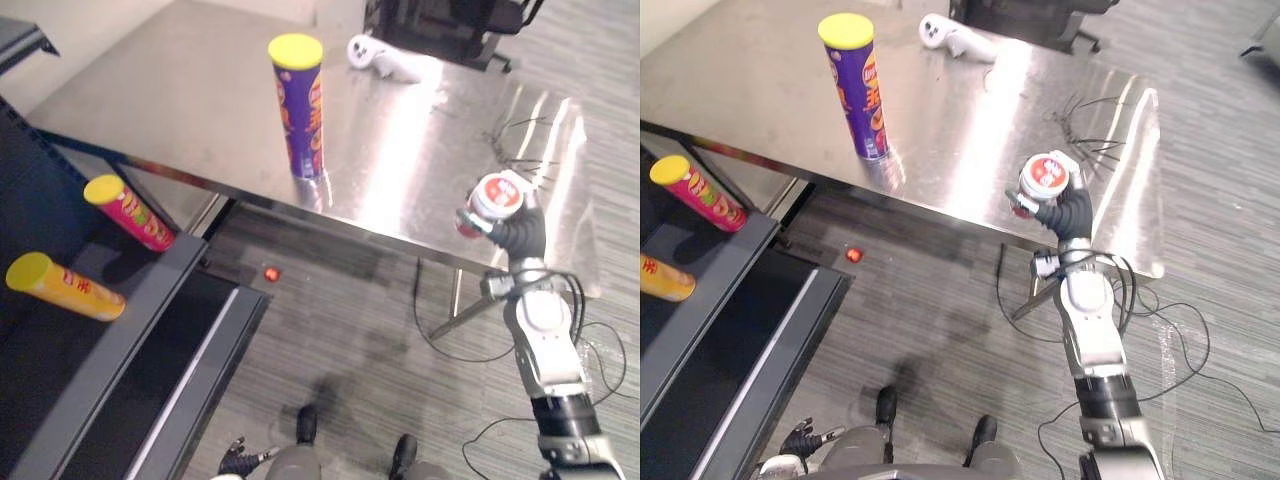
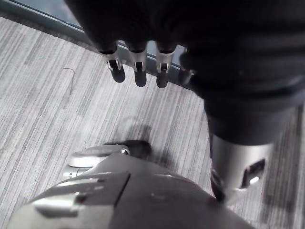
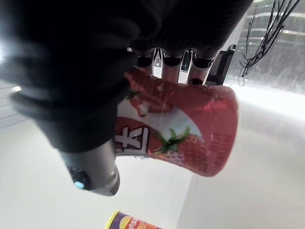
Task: Put the gum and the chips on the shelf.
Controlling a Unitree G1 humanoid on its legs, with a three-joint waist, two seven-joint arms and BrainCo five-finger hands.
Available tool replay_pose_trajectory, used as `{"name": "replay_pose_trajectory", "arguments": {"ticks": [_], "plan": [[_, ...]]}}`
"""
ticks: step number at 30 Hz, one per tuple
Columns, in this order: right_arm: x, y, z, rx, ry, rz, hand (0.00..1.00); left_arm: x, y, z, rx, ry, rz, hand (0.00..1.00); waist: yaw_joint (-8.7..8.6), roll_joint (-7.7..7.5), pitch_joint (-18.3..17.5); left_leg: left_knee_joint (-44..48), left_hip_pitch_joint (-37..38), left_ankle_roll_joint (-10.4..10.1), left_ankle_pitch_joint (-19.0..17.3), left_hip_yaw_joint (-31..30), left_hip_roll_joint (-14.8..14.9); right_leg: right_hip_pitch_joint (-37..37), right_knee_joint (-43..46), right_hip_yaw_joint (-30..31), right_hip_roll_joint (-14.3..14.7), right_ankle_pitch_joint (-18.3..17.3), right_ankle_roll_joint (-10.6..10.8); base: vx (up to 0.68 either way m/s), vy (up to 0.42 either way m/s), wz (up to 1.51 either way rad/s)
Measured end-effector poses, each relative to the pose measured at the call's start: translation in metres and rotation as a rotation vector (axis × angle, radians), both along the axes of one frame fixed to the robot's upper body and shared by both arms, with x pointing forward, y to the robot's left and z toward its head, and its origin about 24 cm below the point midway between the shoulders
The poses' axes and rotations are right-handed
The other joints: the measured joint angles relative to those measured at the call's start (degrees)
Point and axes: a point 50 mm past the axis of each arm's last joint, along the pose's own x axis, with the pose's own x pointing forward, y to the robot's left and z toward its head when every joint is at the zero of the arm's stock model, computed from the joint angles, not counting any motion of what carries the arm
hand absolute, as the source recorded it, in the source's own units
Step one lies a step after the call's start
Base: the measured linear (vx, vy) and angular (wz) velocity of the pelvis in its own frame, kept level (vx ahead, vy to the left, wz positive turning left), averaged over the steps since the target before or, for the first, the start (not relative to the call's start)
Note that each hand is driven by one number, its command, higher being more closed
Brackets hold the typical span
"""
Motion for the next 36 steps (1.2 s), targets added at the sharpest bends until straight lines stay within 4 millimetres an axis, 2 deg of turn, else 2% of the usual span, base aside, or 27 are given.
{"name": "replay_pose_trajectory", "arguments": {"ticks": [1,4,8,10,12,13,14,15,17,18,21,23,24,25,27,31,36], "plan": [[-0.008,0.002,-0.012,-0.01,0.04,0.032,1.0,-0.005,0.0,-0.001,-0.001,0.014,-0.001,0.0,-0.55,0.11,-1.04,-0.01,0.57,-0.08,-0.08,0.15,0.19,0.31,0.01,0.43,0.16,-0.03,0.04,-0.08,-0.011,-0.13],[-0.018,0.012,-0.029,-0.013,0.107,0.111,1.0,-0.017,-0.001,-0.004,-0.02,0.043,0.01,0.0,-1.08,0.81,-2.44,-0.23,1.5,-0.77,-0.56,0.44,1.03,-0.06,2.01,1.45,0.43,-0.75,-0.08,-0.1,-0.016,-0.13],[-0.019,0.026,-0.036,0.007,0.134,0.164,1.0,-0.019,-0.003,-0.005,-0.03,0.048,0.021,0.0,-0.57,1.45,-2.49,0.04,1.1,-1.75,0.53,-1.72,1.66,-3.05,10.46,0.69,-0.28,-4.76,-0.94,-0.1,-0.041,0.23],[-0.017,0.039,-0.035,0.038,0.124,0.199,1.0,-0.012,-0.003,-0.003,-0.029,0.024,0.022,0.0,-0.55,1.76,-2.4,0.99,-2.76,-2.59,1.88,-6.1,2.22,-4.71,12.87,-3.23,-0.11,-6.14,-2.06,-0.13,-0.104,1.01],[-0.006,0.052,-0.027,0.049,0.095,0.234,1.0,0.002,-0.004,0.0,-0.032,-0.027,0.031,0.0,-0.21,3.21,-2.37,3.32,-10.78,-5.41,3.69,-14.23,3.23,-8.45,15.83,-10.85,1.14,-8.05,-4.03,-0.15,-0.191,1.52],[-0.004,0.052,-0.025,0.044,0.09,0.235,1.0,0.007,-0.005,0.001,-0.032,-0.041,0.029,0.0,0.35,4.16,-2.12,2.63,-12.29,-6.2,3.24,-15.36,3.77,-9.02,16.61,-13.05,1.83,-8.4,-4.63,-0.17,-0.22,1.43],[-0.002,0.052,-0.026,0.044,0.095,0.231,1.0,0.01,-0.004,0.002,-0.025,-0.048,0.032,0.0,1.36,4.37,-2.0,-0.12,-12.79,-6.24,0.66,-13.98,4.95,-8.72,15.5,-15.69,2.48,-8.73,-5.24,-0.19,-0.22,1.76],[-0.001,0.047,-0.027,0.045,0.099,0.205,1.0,0.018,-0.001,0.005,-0.014,-0.069,0.061,0.0,1.83,2.76,-1.7,0.1,-14.64,-0.12,-3.4,-0.87,5.91,-7.62,13.04,-21.58,0.09,-8.63,-6.3,-0.16,-0.168,1.82],[-0.003,0.034,-0.03,0.057,0.107,0.137,1.0,0.016,-0.002,0.003,-0.027,-0.066,0.1,0.0,1.53,2.19,-1.68,3.75,-14.71,5.36,1.24,11.3,4.93,-6.44,13.26,-26.62,-3.26,-8.76,-6.49,-0.06,-0.119,1.89],[-0.006,0.019,-0.035,0.063,0.12,0.073,1.0,0.007,-0.001,0.002,-0.027,-0.048,0.119,0.0,0.28,2.36,-1.82,8.56,-13.16,6.26,1.86,18.68,5.19,-4.31,13.38,-31.6,-5.0,-8.42,-5.97,0.01,-0.088,1.78],[-0.014,-0.003,-0.043,0.078,0.146,-0.024,1.0,-0.006,-0.006,-0.003,-0.051,-0.015,0.166,0.0,-0.07,3.9,-2.58,11.73,-7.48,4.6,0.47,23.07,6.75,-2.17,13.81,-36.71,-6.18,-7.96,-5.21,0.01,-0.005,1.12],[-0.018,-0.012,-0.047,0.08,0.163,-0.065,1.0,-0.013,-0.011,-0.005,-0.065,0.002,0.173,0.0,-0.07,4.74,-3.07,8.58,-4.87,2.64,0.41,22.87,6.97,-1.8,14.22,-38.79,-6.08,-7.38,-4.31,0.03,0.133,0.73],[-0.019,-0.016,-0.049,0.095,0.174,-0.086,1.0,-0.013,-0.011,-0.005,-0.065,0.0,0.175,0.0,-0.14,5.12,-3.45,6.2,-4.26,2.47,0.45,22.38,6.22,-1.55,13.68,-39.8,-5.7,-6.64,-3.59,-0.02,0.203,0.73],[-0.021,-0.015,-0.053,0.107,0.186,-0.087,1.0,-0.013,-0.008,-0.005,-0.057,0.0,0.172,0.0,-0.45,4.61,-3.55,4.44,-4.22,2.42,0.49,21.03,5.44,-0.92,12.9,-41.27,-5.52,-5.98,-2.8,-0.05,0.178,0.74],[-0.022,-0.013,-0.056,0.119,0.198,-0.08,1.0,-0.013,-0.007,-0.005,-0.053,0.001,0.175,0.0,-0.48,4.17,-3.74,2.97,-4.29,2.4,0.51,19.48,4.3,-0.25,11.9,-41.94,-5.27,-4.98,-2.78,-0.04,0.166,0.68],[-0.022,-0.008,-0.058,0.143,0.202,-0.074,1.0,-0.014,-0.009,-0.005,-0.057,0.004,0.166,0.0,-0.25,4.44,-3.84,1.29,-4.59,2.27,0.7,17.1,2.5,0.28,9.95,-41.62,-5.4,-3.57,-2.46,-0.05,0.126,0.32],[-0.026,-0.012,-0.065,0.11,0.242,-0.11,1.0,-0.02,-0.01,-0.006,-0.042,0.03,0.117,0.0,0.19,4.42,-3.83,0.18,-3.89,2.61,1.24,17.07,1.28,-0.11,11.77,-40.12,-7.18,-2.69,-1.77,-0.02,0.035,0.02]]}}
